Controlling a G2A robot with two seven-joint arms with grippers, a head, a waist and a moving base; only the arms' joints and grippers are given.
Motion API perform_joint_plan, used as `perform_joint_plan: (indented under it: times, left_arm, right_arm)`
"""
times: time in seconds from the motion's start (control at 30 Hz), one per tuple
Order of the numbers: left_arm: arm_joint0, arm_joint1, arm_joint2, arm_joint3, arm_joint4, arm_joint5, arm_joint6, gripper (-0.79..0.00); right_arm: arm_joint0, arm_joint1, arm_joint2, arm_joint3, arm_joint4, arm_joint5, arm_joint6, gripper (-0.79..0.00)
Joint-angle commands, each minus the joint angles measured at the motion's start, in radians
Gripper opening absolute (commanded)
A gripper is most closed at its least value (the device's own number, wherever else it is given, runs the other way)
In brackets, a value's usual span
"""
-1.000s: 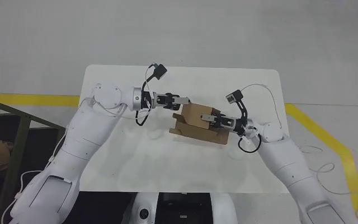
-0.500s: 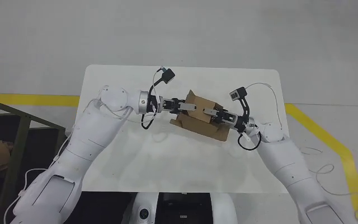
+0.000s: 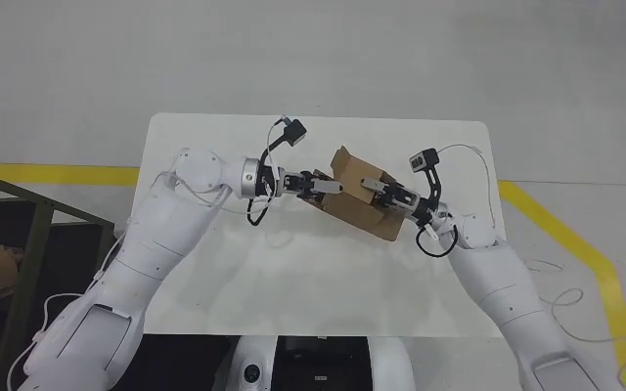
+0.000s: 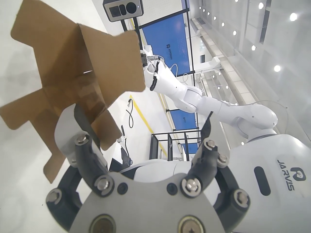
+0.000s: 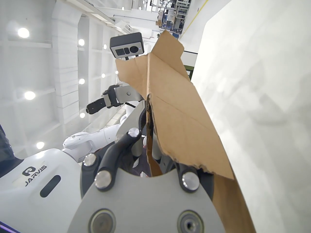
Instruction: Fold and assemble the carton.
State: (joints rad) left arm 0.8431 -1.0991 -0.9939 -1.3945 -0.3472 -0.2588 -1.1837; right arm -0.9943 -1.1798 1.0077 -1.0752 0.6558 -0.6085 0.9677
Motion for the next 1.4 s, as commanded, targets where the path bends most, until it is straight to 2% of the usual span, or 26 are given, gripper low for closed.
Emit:
perform_joint_plan:
  times: [0.0, 0.5, 1.0, 1.37]
  left_arm:
    - [0.001, -0.001, 0.002, -0.003, -0.002, 0.001, -0.001, 0.000]
    - [-0.017, -0.014, 0.042, 0.004, -0.015, 0.008, -0.010, 0.000]
    - [-0.009, -0.016, 0.041, -0.021, -0.023, 0.012, -0.019, 0.000]
    - [-0.030, -0.033, 0.085, 0.019, -0.036, 0.005, -0.019, 0.000]
  right_arm:
    - [0.000, -0.002, 0.002, 0.002, 0.001, 0.001, -0.007, -0.785]
    - [-0.004, -0.012, 0.019, -0.001, -0.026, 0.013, -0.061, -0.785]
    - [-0.009, -0.022, 0.040, 0.005, -0.038, 0.022, -0.108, -0.785]
    - [-0.014, -0.032, 0.044, -0.024, -0.049, 0.031, -0.130, -0.785]
